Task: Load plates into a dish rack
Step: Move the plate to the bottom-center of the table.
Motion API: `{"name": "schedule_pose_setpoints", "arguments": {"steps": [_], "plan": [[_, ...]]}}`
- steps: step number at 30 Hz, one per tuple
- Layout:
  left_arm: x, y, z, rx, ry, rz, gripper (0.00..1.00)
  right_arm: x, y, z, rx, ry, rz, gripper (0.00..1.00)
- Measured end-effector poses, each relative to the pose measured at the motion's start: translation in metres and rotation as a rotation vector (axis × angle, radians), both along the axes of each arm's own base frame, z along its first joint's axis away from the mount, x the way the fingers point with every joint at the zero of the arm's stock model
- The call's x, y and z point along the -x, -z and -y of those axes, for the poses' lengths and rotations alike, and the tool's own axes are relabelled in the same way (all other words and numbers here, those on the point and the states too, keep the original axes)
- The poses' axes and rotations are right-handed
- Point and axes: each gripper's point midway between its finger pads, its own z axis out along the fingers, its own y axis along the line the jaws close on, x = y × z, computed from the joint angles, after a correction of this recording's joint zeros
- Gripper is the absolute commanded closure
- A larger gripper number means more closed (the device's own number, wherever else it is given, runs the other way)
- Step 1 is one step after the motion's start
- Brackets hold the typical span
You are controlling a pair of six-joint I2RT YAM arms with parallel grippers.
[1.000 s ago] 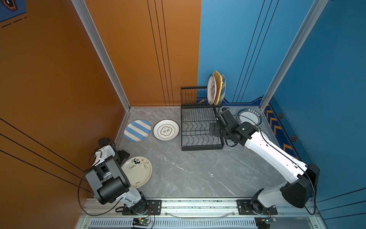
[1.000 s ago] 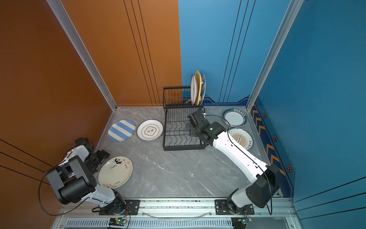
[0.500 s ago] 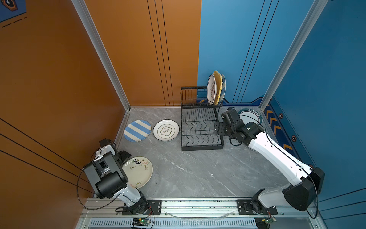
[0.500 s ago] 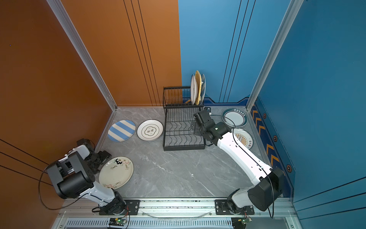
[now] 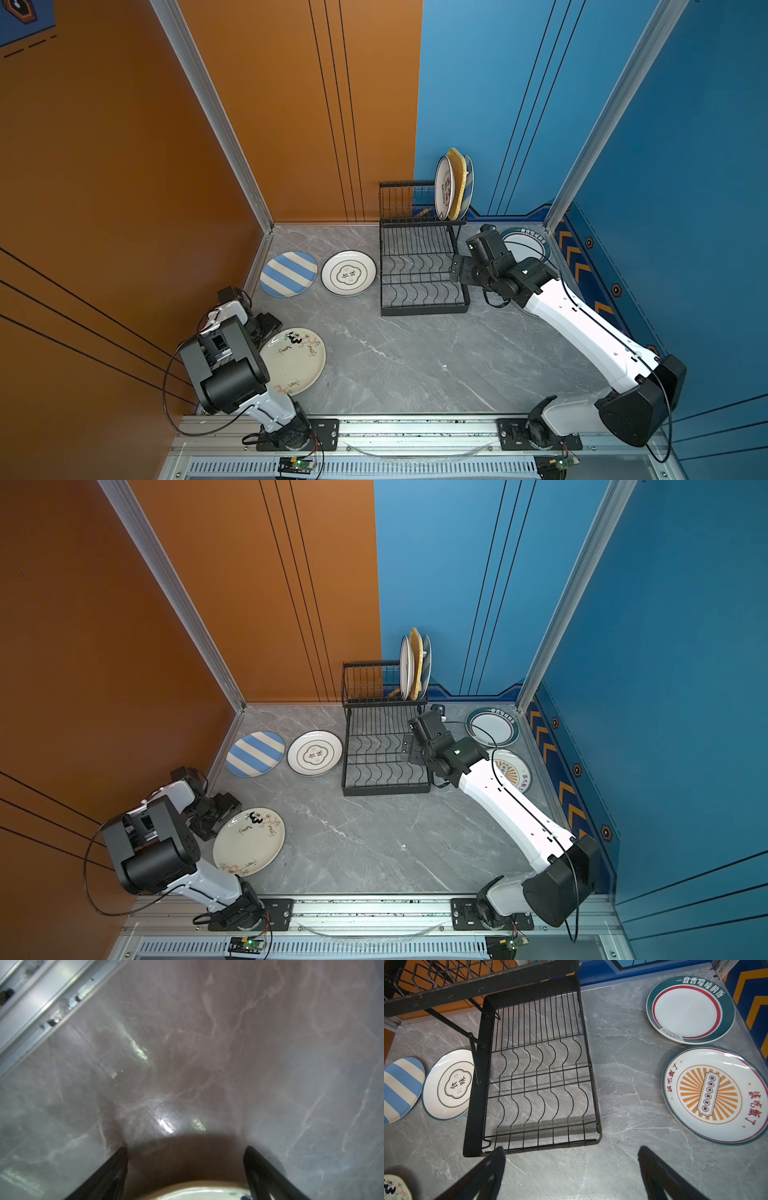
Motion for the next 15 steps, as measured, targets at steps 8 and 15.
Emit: {"name": "schedule_pose_setpoints", "arguments": {"steps": [8, 15], "plan": [[-0.007, -0.001, 0.018, 0.026, 0.055, 0.008, 0.13, 0.002, 0.006, 0.002, 0.006, 0.002, -0.013, 0.0], [-0.009, -0.002, 0.052, 0.064, 0.148, 0.009, 0.13, 0.003, 0.006, 0.0, 0.006, -0.002, -0.012, 0.0]]}}
